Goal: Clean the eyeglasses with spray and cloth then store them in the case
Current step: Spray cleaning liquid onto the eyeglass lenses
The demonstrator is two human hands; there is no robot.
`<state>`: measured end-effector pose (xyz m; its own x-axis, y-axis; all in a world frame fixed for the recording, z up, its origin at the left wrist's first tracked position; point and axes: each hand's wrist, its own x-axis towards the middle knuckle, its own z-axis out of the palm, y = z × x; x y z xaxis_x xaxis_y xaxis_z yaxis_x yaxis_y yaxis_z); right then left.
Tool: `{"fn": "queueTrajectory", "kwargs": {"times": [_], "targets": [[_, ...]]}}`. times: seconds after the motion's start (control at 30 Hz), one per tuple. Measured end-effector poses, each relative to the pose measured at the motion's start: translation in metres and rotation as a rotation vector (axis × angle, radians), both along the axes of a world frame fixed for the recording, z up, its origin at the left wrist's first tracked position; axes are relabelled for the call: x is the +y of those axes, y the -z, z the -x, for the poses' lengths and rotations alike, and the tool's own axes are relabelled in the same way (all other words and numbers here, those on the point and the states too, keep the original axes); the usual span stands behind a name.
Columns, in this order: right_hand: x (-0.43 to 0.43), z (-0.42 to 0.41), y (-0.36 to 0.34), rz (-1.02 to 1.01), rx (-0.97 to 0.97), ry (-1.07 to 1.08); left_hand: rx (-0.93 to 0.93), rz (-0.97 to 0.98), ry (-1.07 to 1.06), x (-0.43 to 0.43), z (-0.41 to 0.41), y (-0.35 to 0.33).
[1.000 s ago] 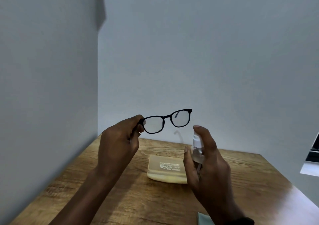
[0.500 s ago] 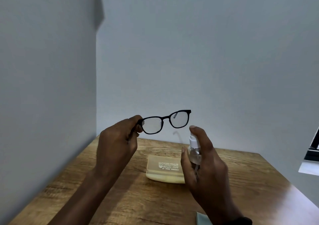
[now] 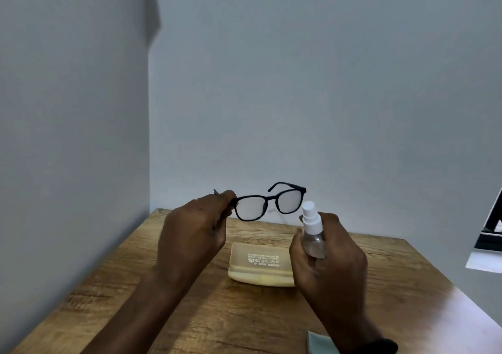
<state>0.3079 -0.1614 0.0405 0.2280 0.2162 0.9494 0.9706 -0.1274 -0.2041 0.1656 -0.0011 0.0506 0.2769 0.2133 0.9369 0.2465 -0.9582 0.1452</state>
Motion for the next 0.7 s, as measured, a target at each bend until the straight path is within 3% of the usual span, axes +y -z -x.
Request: {"fn": "queueTrajectory", "kwargs": {"times": [0.23,0.7], "targets": [[-0.005,-0.003,-0.001,0.084,-0.067,0.097,0.163,-0.067,-0.017,-0.020,-0.011,0.007],[-0.010,-0.018,-0.004,0.061,0.001,0.171,0.149,-0.281,0.073,-0.037,-0.016,0.009]]}}
